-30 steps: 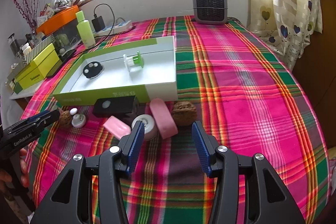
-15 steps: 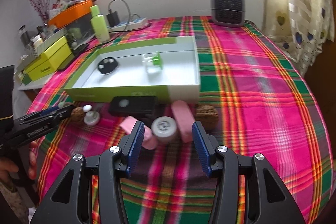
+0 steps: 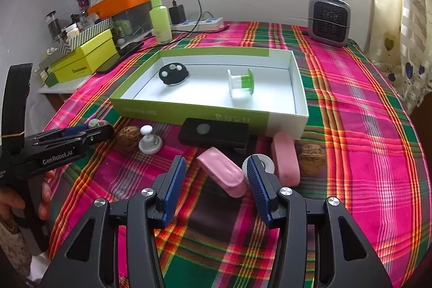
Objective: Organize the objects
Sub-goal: 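Lower the left gripper onto the pink clip and close on it, then grasp the pink oval clip with the right gripper while the left holds its clip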
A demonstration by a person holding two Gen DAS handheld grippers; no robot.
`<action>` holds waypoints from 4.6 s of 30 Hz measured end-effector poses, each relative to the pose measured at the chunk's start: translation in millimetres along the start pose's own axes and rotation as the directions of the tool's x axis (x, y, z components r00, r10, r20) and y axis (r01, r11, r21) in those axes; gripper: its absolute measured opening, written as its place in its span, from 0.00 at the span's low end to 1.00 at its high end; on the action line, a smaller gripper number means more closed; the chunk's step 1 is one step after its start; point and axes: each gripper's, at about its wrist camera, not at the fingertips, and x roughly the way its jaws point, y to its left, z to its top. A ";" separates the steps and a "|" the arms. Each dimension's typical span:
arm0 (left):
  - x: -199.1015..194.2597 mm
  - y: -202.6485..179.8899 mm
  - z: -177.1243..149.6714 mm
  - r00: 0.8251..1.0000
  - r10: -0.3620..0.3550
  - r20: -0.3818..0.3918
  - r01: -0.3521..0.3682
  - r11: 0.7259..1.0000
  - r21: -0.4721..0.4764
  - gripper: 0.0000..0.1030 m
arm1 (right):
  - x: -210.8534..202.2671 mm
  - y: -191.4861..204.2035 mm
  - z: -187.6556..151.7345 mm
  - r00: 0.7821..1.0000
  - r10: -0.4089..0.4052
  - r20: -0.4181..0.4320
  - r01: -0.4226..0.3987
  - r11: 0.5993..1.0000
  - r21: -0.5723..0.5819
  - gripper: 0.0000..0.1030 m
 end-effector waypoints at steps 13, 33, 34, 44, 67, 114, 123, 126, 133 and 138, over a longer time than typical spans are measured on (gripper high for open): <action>-4.2 9.3 -2.6 1.000 0.015 -0.001 -0.015 1.000 -0.010 0.47 | 4.0 9.6 -3.2 0.992 0.118 -0.043 -0.117 0.993 0.026 0.47; -11.3 -3.5 -11.5 0.996 -0.084 -0.031 0.086 0.996 0.038 0.47 | 15.7 7.7 -2.7 0.998 0.007 -0.067 -0.006 1.000 0.013 0.33; -12.3 -5.1 -13.1 0.995 -0.093 -0.034 0.094 0.995 0.041 0.47 | 15.6 7.4 -3.1 0.998 0.006 -0.067 -0.005 1.000 0.015 0.31; -25.7 -7.1 -21.9 0.996 -0.086 -0.012 0.087 0.992 0.096 0.47 | 14.3 4.2 -3.2 0.998 0.012 -0.061 -0.010 0.999 0.038 0.18; -0.2 -12.3 1.7 0.997 -0.067 -0.026 0.070 0.985 0.160 0.47 | 14.6 16.4 -8.9 0.994 0.056 -0.095 -0.055 0.998 0.010 0.18; -7.1 -22.7 -1.3 0.999 -0.040 -0.005 0.041 0.991 0.130 0.16 | 18.4 16.6 -1.9 0.996 0.045 -0.073 -0.042 0.998 0.037 0.18; -14.1 -25.5 -1.8 0.999 -0.041 0.006 0.040 0.990 0.135 0.16 | 16.5 20.3 -2.1 0.996 0.057 -0.065 -0.055 0.998 0.036 0.18; -18.1 -28.2 -1.5 0.999 -0.046 0.012 0.044 0.988 0.145 0.16 | 14.5 21.1 -1.2 0.996 0.061 -0.060 -0.059 0.998 0.035 0.18; -25.0 -34.0 -1.4 0.998 -0.061 0.021 0.057 0.986 0.154 0.16 | 9.4 24.1 0.4 0.996 0.073 -0.048 -0.072 0.997 0.032 0.18; -26.5 -36.2 -0.5 0.998 -0.066 0.024 0.061 0.986 0.154 0.16 | 6.9 25.7 2.1 0.996 0.075 -0.040 -0.074 0.997 0.027 0.18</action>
